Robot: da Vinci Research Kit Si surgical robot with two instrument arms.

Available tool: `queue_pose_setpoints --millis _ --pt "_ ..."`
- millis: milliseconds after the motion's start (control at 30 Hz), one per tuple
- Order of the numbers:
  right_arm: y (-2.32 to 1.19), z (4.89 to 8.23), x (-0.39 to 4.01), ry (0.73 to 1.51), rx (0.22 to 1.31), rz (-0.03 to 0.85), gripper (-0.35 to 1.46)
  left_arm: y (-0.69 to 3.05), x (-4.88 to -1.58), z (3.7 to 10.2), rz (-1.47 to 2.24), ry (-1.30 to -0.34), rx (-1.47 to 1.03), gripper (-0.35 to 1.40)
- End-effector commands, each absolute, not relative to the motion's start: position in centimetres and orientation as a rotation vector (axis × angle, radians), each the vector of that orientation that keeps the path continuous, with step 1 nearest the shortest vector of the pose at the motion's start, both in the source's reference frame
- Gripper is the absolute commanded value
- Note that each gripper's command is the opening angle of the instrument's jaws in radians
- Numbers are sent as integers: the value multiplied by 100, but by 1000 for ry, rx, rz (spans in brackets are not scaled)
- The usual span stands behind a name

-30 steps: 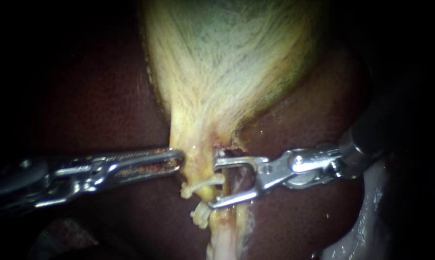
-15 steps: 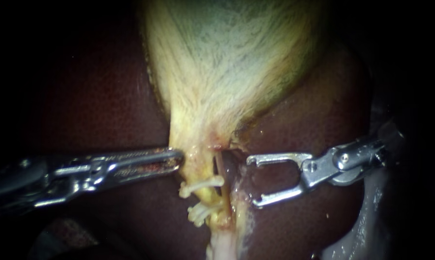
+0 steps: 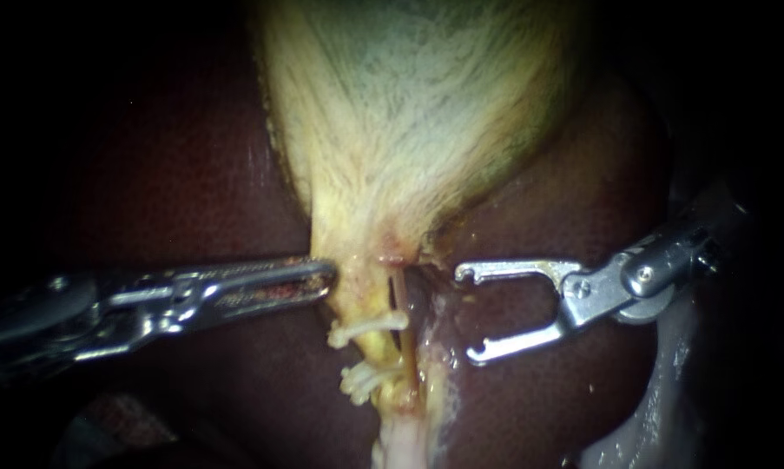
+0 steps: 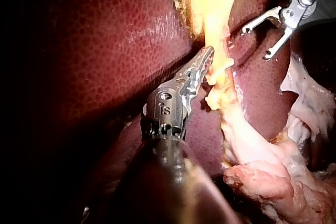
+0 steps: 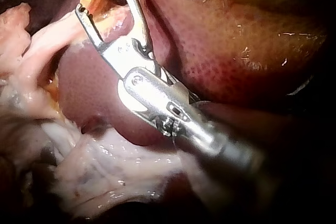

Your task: Going back third clip left tube

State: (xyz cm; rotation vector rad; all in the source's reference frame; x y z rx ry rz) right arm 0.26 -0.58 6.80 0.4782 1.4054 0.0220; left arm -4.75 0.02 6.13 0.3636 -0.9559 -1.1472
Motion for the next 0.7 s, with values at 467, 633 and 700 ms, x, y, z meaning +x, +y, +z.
queue_pose_setpoints --millis 467,633,700 --pt "-59 679 23 1407 475 17 60 -3 -494 625 -1147 -932 365 -35" --pt "-59 679 23 1407 475 16 60 -3 -493 625 -1147 -932 365 -35" --pt "-59 679 22 1407 475 16 60 -3 -493 624 -1146 -932 366 -35"
